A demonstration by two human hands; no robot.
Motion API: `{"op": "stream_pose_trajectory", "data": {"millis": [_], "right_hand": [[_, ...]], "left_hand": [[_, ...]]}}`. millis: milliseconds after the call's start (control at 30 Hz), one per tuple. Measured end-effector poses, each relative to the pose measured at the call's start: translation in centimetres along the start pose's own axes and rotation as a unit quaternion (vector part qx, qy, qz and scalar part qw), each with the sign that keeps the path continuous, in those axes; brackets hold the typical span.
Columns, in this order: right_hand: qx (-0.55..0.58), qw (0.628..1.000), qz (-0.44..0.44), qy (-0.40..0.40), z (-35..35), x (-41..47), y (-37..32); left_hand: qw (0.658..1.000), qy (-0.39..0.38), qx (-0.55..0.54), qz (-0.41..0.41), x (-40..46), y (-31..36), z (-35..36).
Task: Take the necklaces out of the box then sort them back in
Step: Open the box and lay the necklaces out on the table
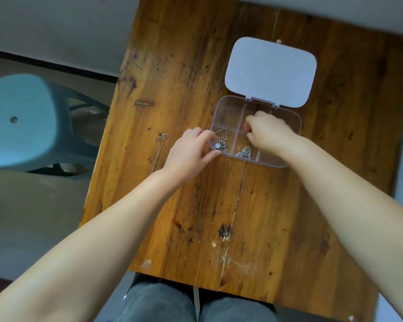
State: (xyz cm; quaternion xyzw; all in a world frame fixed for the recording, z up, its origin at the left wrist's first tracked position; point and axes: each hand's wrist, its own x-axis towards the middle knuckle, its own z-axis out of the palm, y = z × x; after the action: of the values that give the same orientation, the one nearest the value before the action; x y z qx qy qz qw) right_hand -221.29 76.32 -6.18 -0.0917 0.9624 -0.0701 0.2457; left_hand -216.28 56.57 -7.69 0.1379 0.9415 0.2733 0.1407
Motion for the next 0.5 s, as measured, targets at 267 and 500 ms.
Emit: {"op": "stream_pose_trajectory", "data": {"millis": [267, 500], "right_hand": [[0.136, 0.99, 0.01, 0.03, -1.3, -0.9, 0.5], [0.472, 0.88, -0.047, 0.013, -6.4, -5.8, -0.9]], "left_hand": [[1.0, -0.009, 0.0, -0.007, -0.1, 0.2, -0.2], [0.991, 0.028, -0.129, 0.035, 0.0, 3.1, -2.5]]}}
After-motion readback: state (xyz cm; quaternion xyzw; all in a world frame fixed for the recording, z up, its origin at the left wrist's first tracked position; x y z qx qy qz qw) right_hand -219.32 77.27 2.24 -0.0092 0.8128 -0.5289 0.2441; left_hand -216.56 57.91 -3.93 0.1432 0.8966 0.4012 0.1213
